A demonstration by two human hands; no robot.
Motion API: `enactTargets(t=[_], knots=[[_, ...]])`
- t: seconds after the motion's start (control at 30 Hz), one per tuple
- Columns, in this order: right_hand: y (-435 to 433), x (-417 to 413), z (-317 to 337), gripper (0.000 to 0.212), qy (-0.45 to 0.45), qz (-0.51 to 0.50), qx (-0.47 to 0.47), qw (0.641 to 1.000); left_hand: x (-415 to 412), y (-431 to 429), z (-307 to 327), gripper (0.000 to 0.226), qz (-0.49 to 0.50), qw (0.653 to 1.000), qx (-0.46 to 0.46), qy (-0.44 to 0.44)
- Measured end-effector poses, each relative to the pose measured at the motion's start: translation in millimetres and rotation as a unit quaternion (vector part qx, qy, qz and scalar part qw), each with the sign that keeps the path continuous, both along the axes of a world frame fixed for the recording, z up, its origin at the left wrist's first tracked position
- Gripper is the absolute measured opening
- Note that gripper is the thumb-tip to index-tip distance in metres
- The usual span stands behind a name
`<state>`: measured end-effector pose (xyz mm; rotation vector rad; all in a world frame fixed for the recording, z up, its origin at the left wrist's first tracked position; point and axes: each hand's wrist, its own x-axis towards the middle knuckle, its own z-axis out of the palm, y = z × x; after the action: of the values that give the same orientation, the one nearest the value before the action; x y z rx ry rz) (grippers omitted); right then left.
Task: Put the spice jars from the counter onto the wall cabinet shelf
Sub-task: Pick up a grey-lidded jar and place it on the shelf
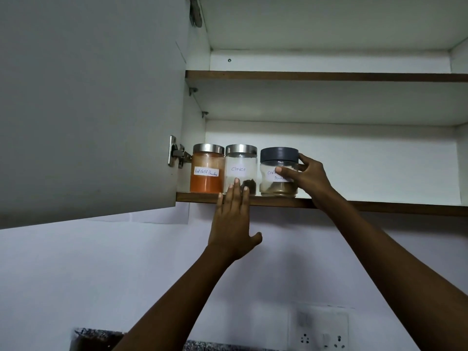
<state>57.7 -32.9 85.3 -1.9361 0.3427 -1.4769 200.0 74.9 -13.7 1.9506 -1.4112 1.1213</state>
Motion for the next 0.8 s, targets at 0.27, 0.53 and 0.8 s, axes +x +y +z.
enactTargets(t=[0.27,0.53,0.8], knots=[[-1.4,19.2,-6.2,0.048,-0.016,-0.046,-0.011,0.999,-1.6,-2.7,-2.0,0.107,0.003,1.000,-0.006,-0.001],[12.5,12.4,-11.0,0.053,0.078,-0.112,-0.031,0.990,-1.0,6.1,-1.6,0.102,-0.011,1.000,0.019,0.009],[70.2,1.3,-141.1,0.035,-0.004,-0.215,-0.147,0.966,-32.4,35.8,-68.2,0.047,-0.166,0.983,-0.072,-0.007]])
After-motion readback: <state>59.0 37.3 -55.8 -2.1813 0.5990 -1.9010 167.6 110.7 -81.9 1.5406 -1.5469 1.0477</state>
